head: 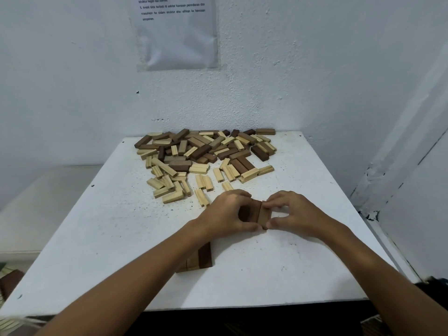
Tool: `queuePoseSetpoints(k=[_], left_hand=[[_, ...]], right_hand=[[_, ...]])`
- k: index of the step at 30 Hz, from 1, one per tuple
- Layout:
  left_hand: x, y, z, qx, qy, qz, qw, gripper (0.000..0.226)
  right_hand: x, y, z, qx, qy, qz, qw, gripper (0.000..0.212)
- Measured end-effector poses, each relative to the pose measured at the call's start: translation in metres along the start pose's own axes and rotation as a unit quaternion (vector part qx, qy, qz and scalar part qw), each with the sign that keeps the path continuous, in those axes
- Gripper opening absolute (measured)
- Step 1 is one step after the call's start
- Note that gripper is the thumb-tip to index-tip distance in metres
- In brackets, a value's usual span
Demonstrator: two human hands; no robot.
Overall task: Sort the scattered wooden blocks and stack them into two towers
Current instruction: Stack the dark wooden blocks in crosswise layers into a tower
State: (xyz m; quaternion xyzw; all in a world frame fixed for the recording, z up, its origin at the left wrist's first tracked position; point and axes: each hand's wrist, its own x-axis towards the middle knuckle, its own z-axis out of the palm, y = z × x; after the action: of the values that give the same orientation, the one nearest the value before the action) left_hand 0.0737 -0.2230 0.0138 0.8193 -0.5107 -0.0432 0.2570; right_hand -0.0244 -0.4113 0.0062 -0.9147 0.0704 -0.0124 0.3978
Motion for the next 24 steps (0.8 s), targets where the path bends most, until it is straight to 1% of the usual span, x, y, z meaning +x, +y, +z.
queuePoseSetpoints(k=[4,7,9,12,15,18,20,21,22,23,24], left_hand=[[0.003,0.002,0.008,-0.008,0.026,-0.022,0.999,0.066],[0.008,-0.001,0.007,-0.048,0.012,-0.025,0.998,0.073],[0.012,-0.002,0.004,-0.069,-0.021,-0.025,0.997,0.082],[0.022,-0.004,-0.001,-0.087,-0.094,-0.027,0.991,0.095],[0.034,-0.003,-0.006,-0.099,-0.160,-0.025,0.982,0.098],[0.043,0.000,-0.010,-0.047,-0.207,0.005,0.977,0.097],[0.046,0.002,-0.010,-0.011,-0.227,0.023,0.974,0.093],[0.046,0.003,-0.009,-0.012,-0.221,0.025,0.975,0.089],[0.045,0.004,-0.007,-0.028,-0.196,0.022,0.980,0.081],[0.043,0.005,-0.005,-0.064,-0.148,0.018,0.987,0.071],[0.039,0.007,-0.001,-0.114,-0.079,0.006,0.990,0.063]], right_hand=[[-0.003,0.000,0.001,-0.096,-0.001,-0.026,0.995,0.037],[-0.008,-0.002,0.000,-0.138,-0.015,-0.009,0.990,0.044],[-0.013,-0.004,0.001,-0.154,-0.014,0.009,0.988,0.047],[-0.024,-0.010,0.004,-0.155,0.006,0.038,0.987,0.047],[-0.036,-0.017,0.011,-0.173,0.033,0.068,0.982,0.044],[-0.045,-0.026,0.017,-0.200,0.047,0.076,0.976,0.044],[-0.049,-0.029,0.019,-0.198,0.046,0.080,0.976,0.044],[-0.050,-0.029,0.019,-0.193,0.050,0.080,0.977,0.042],[-0.050,-0.027,0.017,-0.181,0.064,0.080,0.978,0.039],[-0.048,-0.024,0.016,-0.151,0.095,0.079,0.981,0.036],[-0.046,-0.021,0.014,-0.101,0.138,0.076,0.982,0.034]])
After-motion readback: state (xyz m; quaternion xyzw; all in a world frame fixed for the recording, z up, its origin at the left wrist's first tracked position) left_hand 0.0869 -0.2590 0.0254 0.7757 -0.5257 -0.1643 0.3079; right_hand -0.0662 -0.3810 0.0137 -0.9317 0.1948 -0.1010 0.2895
